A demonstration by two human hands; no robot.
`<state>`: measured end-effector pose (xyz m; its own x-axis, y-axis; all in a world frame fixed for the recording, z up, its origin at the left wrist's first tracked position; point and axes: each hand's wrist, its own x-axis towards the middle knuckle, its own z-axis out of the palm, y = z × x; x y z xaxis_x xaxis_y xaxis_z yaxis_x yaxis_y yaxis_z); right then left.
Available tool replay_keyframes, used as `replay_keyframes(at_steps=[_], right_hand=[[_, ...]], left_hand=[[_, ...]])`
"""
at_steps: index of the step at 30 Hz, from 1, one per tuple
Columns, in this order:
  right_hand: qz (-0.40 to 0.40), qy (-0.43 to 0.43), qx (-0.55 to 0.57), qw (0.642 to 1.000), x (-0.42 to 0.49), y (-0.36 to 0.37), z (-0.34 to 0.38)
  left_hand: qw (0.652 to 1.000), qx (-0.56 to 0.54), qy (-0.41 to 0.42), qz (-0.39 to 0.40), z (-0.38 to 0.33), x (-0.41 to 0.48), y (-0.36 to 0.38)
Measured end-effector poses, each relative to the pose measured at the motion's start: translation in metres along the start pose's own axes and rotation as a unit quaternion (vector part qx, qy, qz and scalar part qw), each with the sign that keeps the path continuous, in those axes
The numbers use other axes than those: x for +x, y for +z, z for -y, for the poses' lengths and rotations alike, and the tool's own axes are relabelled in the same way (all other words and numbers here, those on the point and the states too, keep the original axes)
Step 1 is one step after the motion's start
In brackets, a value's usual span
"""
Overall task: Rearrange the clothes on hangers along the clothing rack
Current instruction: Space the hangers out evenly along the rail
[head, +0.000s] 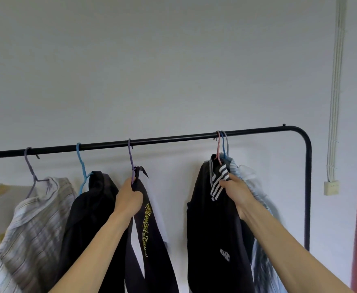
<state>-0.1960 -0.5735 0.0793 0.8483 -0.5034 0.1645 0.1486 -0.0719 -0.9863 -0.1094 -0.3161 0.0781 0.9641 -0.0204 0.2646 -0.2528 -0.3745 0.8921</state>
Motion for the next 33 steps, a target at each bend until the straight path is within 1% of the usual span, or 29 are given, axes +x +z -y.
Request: replay_keyframes(at_steps=[2, 6, 9, 13, 19, 25, 33], right_hand=[[-0.003, -0.006, -0.010, 1.000, 0.000, -0.004, 0.004], [0.017, 0.000, -0.017, 1.000, -0.004, 0.005, 0.010], [0.041, -0.006, 0.001, 0.999, -0.006, 0.024, 0.014], [0.066, -0.023, -0.007, 0.998, -0.014, 0.056, 0.019], [0.109, -0.013, -0.023, 0.994, -0.021, 0.090, -0.006], [0.118, -0.016, -0.036, 0.992, -0.030, 0.107, 0.002], [0.127, -0.032, -0.020, 0.991, -0.038, 0.126, -0.002]], left_hand=[[1.000, -0.007, 0.001, 0.001, 0.000, 0.000, 0.001], [1.000, -0.002, 0.002, 0.000, 0.001, 0.000, 0.001], [1.000, -0.008, 0.007, -0.005, -0.002, -0.004, 0.000], [0.999, -0.032, 0.003, 0.006, -0.002, -0.005, -0.001], [0.999, -0.041, -0.001, 0.020, 0.004, -0.001, -0.007], [0.999, -0.028, 0.007, 0.020, 0.012, 0.001, -0.013], [1.000, 0.008, 0.026, 0.013, 0.013, 0.001, -0.026]])
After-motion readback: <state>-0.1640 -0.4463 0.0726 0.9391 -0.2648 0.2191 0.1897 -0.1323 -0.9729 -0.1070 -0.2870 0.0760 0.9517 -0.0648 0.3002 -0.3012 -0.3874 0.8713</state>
